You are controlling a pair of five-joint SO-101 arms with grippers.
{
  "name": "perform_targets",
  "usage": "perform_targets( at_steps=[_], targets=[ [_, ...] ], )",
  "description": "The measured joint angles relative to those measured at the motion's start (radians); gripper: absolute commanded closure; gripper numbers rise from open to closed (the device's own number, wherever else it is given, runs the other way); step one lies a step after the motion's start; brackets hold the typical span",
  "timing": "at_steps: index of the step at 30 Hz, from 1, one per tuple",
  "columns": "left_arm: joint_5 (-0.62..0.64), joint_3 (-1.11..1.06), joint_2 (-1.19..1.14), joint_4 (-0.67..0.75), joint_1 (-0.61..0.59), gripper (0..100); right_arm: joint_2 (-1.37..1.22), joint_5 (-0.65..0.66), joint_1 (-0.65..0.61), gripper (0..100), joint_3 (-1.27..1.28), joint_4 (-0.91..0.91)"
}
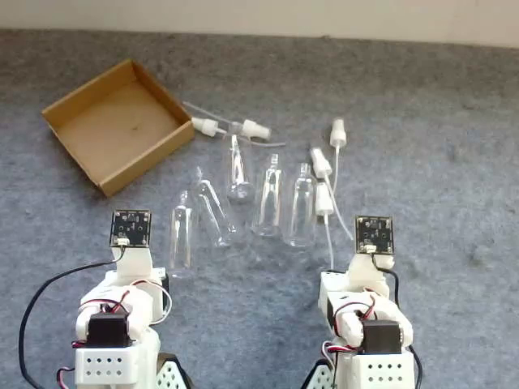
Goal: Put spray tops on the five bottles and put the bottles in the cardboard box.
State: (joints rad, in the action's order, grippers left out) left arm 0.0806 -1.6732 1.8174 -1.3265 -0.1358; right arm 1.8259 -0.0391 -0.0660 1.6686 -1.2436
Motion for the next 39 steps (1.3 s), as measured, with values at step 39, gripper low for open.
perform_targets(
  at_steps=[39],
  targets=[
    [-0.609, 0.419, -0.003, -0.018, -0.250, 99, 0.000, 0.000, 0.000, 98.7, 0.000, 0.000]
  ],
)
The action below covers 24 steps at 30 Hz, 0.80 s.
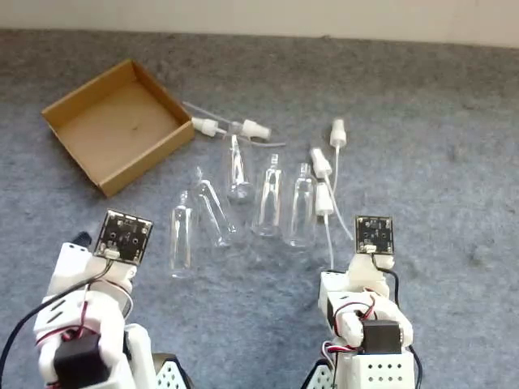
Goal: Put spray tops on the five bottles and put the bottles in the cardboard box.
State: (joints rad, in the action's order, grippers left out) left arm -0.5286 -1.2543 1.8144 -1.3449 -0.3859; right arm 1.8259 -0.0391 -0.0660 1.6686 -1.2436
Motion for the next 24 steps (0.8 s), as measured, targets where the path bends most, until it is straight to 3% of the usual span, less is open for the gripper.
perform_targets(
  at_steps=[4, 10, 17, 24],
  targets=[
    [0.000, 0.080, -0.127, -0.008, 0.002, 99, 0.000, 0.000, 0.000, 98.7, 0.000, 0.000],
    [0.118, 0.256, -0.457, -0.008, 0.015, 99, 0.000, 0.000, 0.000, 98.7, 0.000, 0.000],
    [0.252, 0.414, -0.859, -0.011, 0.153, 99, 0.000, 0.000, 0.000, 98.7, 0.000, 0.000],
    [0.454, 0.529, -1.154, -0.011, 0.350, 77, 0.000, 0.000, 0.000, 98.7, 0.000, 0.000]
  ],
)
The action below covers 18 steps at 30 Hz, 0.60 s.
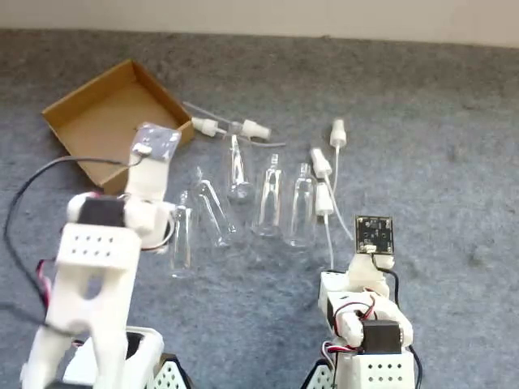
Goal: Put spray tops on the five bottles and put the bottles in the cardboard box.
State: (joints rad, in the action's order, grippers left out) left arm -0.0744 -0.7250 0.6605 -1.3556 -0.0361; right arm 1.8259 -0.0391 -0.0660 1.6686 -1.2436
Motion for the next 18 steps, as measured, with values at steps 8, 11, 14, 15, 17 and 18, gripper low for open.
perform_targets(
  at_steps=[8, 11, 14, 15, 17, 18],
  targets=[
    [0.100, 0.121, -0.290, 0.023, 0.037, 71, 0.000, 0.000, 0.000, 98.7, 0.000, 0.000],
    [0.106, 0.149, -0.387, 0.057, 0.037, 71, 0.000, 0.000, 0.000, 98.7, 0.000, 0.000],
    [0.106, 0.178, -0.463, 0.071, 0.037, 71, 0.000, 0.000, 0.000, 98.7, 0.000, 0.000],
    [0.106, 0.186, -0.483, 0.072, 0.037, 71, 0.000, 0.000, 0.000, 98.7, 0.000, 0.000],
    [0.106, 0.201, -0.519, 0.074, 0.037, 71, 0.000, 0.000, 0.000, 98.7, 0.000, 0.000],
    [0.106, 0.209, -0.532, 0.074, 0.029, 71, 0.000, 0.000, 0.000, 98.7, 0.000, 0.000]
  ],
)
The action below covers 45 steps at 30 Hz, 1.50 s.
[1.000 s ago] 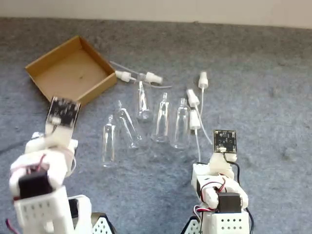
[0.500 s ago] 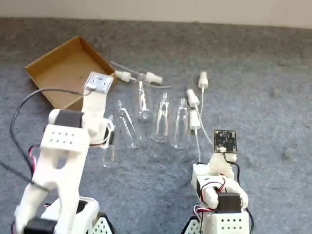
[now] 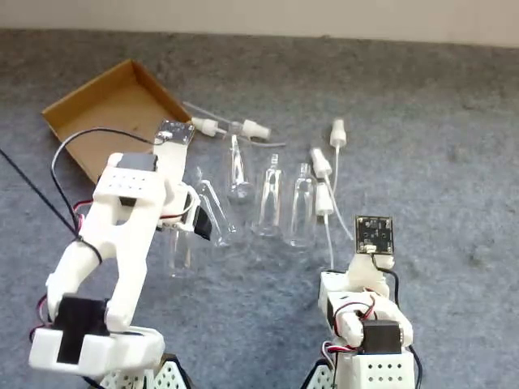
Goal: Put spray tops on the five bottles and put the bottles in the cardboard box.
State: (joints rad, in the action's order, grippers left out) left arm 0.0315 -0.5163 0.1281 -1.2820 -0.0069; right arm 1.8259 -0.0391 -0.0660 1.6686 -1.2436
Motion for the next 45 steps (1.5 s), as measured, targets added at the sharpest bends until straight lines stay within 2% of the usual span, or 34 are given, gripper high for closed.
perform_targets(
  at_steps=[5, 14, 20, 22, 28, 45],
  targets=[
    [0.003, 0.020, -0.069, 0.021, -0.060, 71, 0.000, 0.000, 0.000, 98.7, 0.000, 0.000],
    [0.002, 0.021, -0.235, 0.166, -0.064, 71, 0.000, 0.000, 0.000, 98.7, 0.000, 0.000],
    [0.002, 0.023, -0.258, 0.178, -0.064, 71, 0.000, 0.000, 0.000, 98.7, 0.000, 0.000],
    [0.002, 0.023, -0.258, 0.178, -0.064, 75, 0.000, 0.000, 0.000, 98.7, 0.000, 0.000],
    [0.002, 0.023, -0.258, 0.178, -0.064, 97, 0.000, 0.000, 0.000, 98.7, 0.000, 0.000],
    [0.003, 0.026, -0.258, 0.186, -0.063, 97, 0.000, 0.000, 0.000, 98.7, 0.000, 0.000]
  ],
)
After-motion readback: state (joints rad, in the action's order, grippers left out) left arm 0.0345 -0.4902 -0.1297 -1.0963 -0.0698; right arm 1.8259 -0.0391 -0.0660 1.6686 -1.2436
